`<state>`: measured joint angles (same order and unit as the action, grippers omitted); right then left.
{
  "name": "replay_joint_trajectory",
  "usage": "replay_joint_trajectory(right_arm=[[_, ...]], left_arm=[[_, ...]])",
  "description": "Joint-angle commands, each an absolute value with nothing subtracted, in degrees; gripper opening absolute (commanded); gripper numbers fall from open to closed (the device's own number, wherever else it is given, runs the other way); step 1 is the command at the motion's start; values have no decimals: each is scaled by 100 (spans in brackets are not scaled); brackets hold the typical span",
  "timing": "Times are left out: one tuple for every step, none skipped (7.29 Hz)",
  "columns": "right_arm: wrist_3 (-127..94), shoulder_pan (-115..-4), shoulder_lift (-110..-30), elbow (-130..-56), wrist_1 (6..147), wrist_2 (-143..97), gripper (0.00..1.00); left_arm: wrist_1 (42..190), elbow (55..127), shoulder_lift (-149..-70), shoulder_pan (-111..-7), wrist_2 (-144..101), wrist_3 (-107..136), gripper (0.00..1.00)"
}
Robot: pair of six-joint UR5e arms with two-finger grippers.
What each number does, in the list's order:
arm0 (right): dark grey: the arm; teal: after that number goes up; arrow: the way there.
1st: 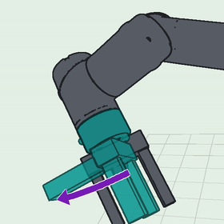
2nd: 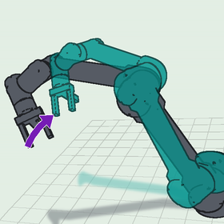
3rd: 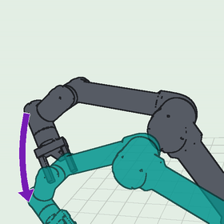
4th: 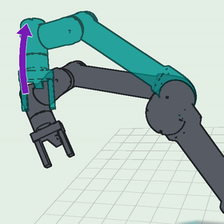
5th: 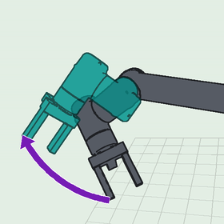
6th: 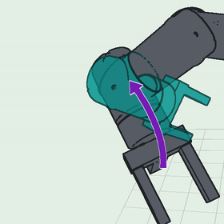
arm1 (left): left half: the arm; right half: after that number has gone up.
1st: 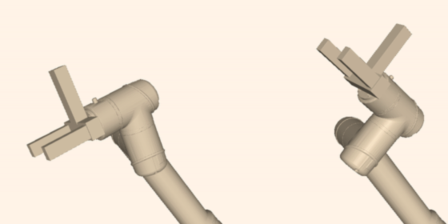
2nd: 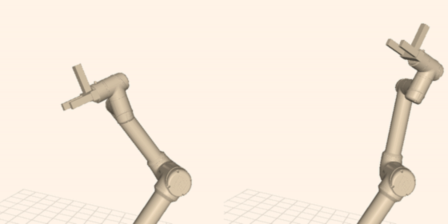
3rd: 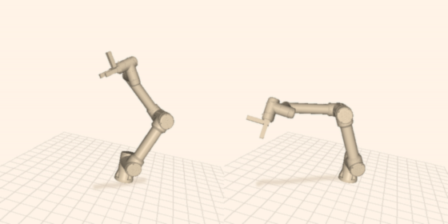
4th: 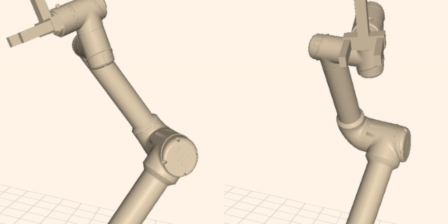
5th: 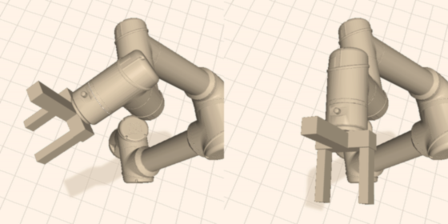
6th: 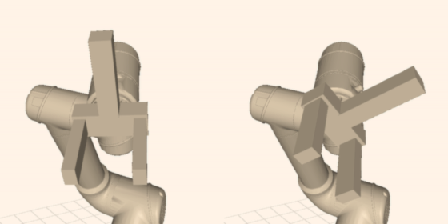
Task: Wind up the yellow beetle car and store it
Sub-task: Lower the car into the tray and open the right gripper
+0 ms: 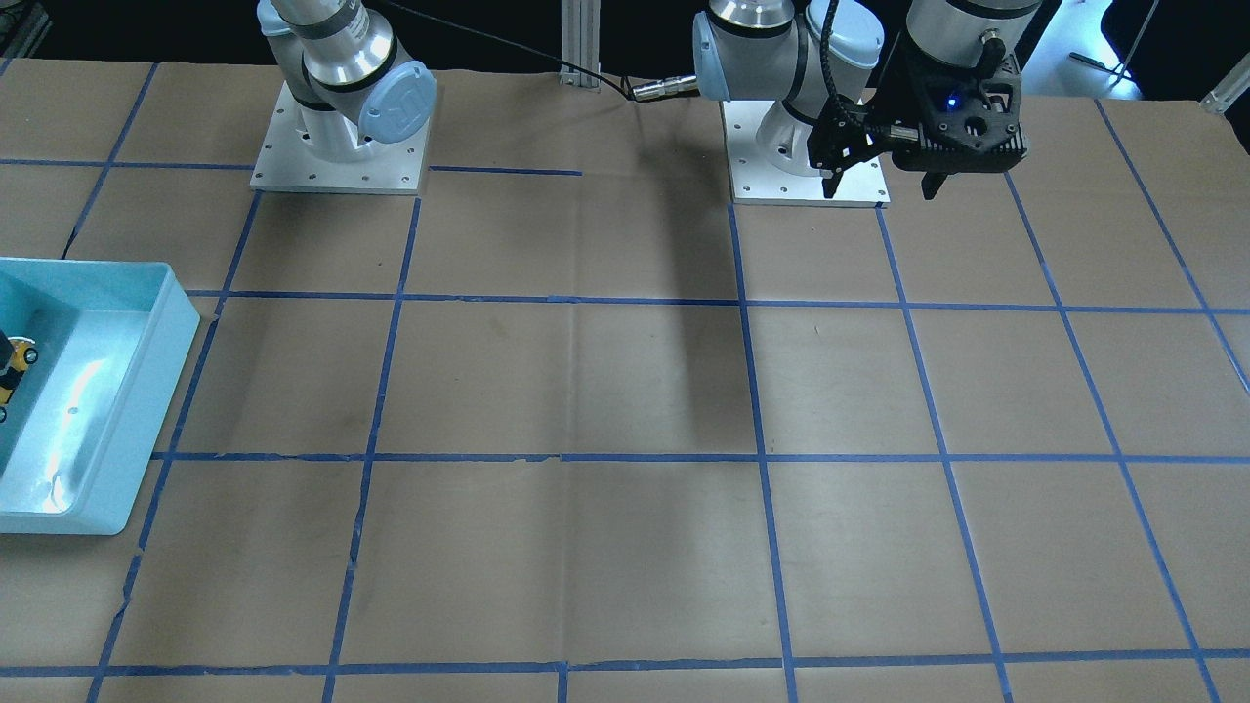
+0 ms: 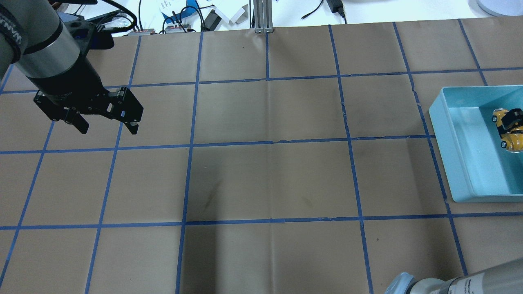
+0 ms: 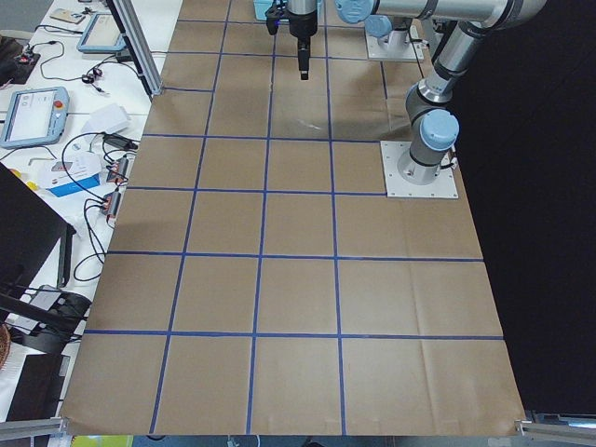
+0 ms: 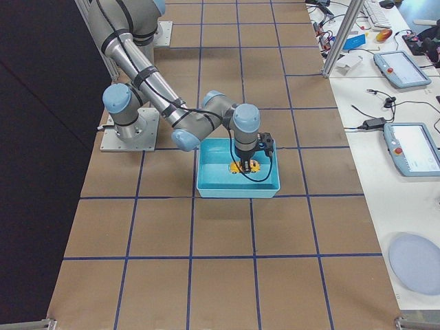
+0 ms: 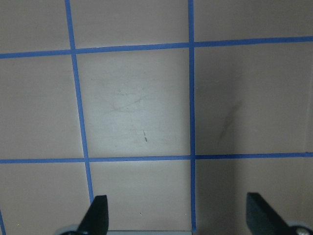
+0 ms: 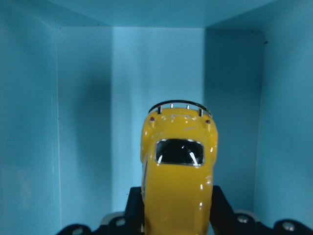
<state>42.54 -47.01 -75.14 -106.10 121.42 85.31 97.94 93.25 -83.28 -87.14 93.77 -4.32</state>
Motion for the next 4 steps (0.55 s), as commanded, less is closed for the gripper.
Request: replay_joint_trajectory(right_arm=[[3937,-4676,-7690,-11081,12207,8473,2],[4207,-4676,-7656,-11161,12626,8481,3],[4567,-4676,-7629,-11301,12804,8481,3],[4579,-4676,-7594,-11477,13049,8490,3]], left_arm=[[9791,9282,-8367,-8710,9369,-448,100],[9756,9281,-8419,-8719,9308,-474,100],[9738,9281,-8455,-8727,9038,-631,100],[9738,9273,-8438,-8719,8983,-659,100]])
